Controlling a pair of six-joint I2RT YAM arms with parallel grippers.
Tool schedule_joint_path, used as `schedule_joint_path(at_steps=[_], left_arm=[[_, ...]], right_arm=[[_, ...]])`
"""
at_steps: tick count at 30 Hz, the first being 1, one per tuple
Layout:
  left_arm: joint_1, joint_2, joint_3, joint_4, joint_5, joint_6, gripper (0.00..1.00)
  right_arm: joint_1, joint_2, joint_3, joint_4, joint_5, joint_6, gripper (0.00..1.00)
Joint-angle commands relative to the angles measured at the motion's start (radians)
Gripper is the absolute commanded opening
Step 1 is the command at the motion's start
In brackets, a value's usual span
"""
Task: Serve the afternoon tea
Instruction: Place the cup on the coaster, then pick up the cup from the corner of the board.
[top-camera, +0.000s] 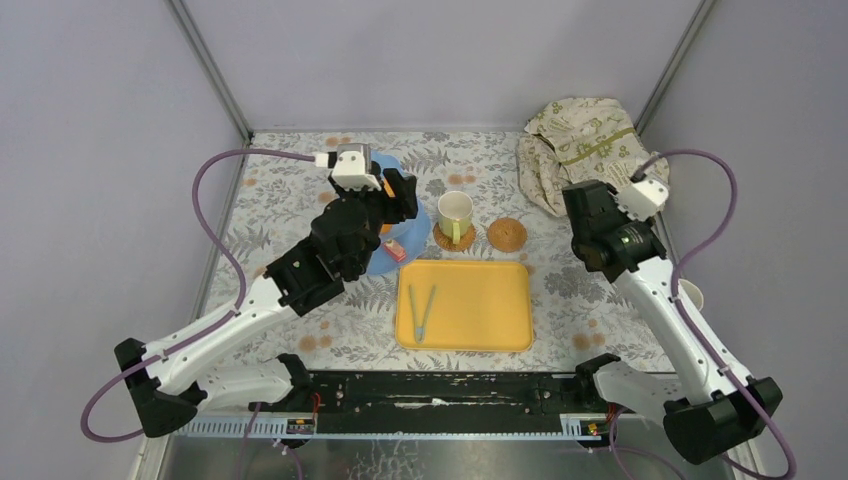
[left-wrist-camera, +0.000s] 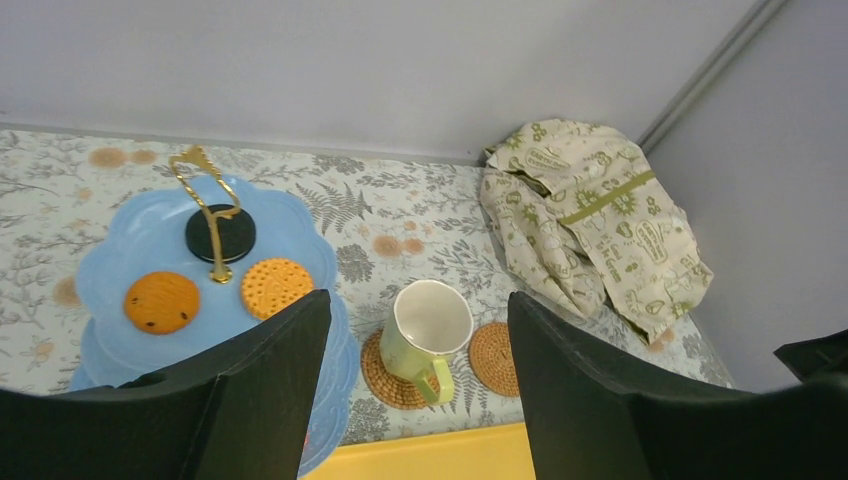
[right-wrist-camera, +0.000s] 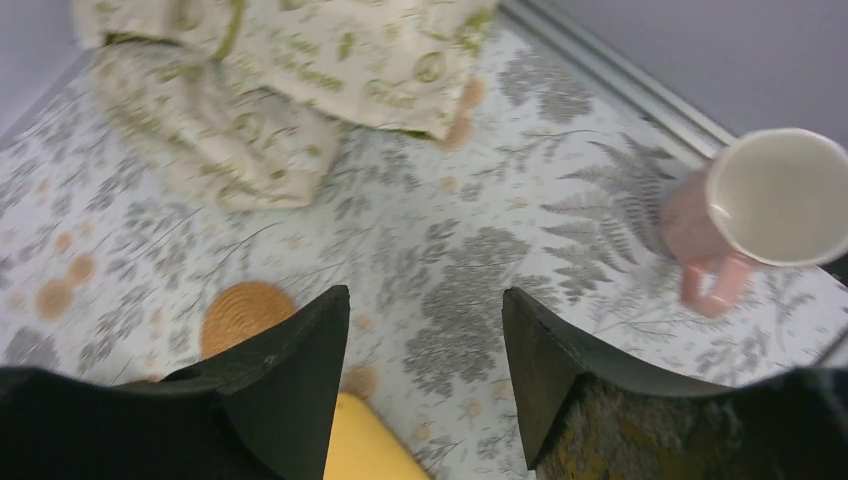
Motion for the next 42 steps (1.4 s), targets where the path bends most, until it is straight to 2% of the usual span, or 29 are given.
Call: schedule_joint_path(at_steps=[1,4,8,10,23,42], left_arm=[[-0.004,0.006,0.027,0.063,0.075,-0.015,0.73],[-0.003,0.004,0.021,0.068,0.101,-0.016,0.73],[-0.003,0.012,0.03,0.059,0.128,-0.005,0.73],[-0.004,0.017,0.039,0.049,0.147,0.003,0.73],[-0.002,-0.001,0.04,0.019,0.191,0.045,0.75],[-0.003,-0.022,0.019,0.017,0.182,0.076,0.78]], right_arm=[[-0.112,-0.073,-0.065,-0.097,0.116,0.125,0.63],[-0.249,-0.117,-0.139,-0.022,0.04,0.057,0.61],[-0.49,-0.084,-0.178,0.048,-0.144,-0.016,0.6],[-0.546,-0.059,-0.178,0.058,-0.18,-0.023,0.6],[-0.73,0.023,-0.175,0.104,-0.247,-0.049,0.6],[-0.838,0.155,-0.283,0.209,-0.293,-0.02,0.6]])
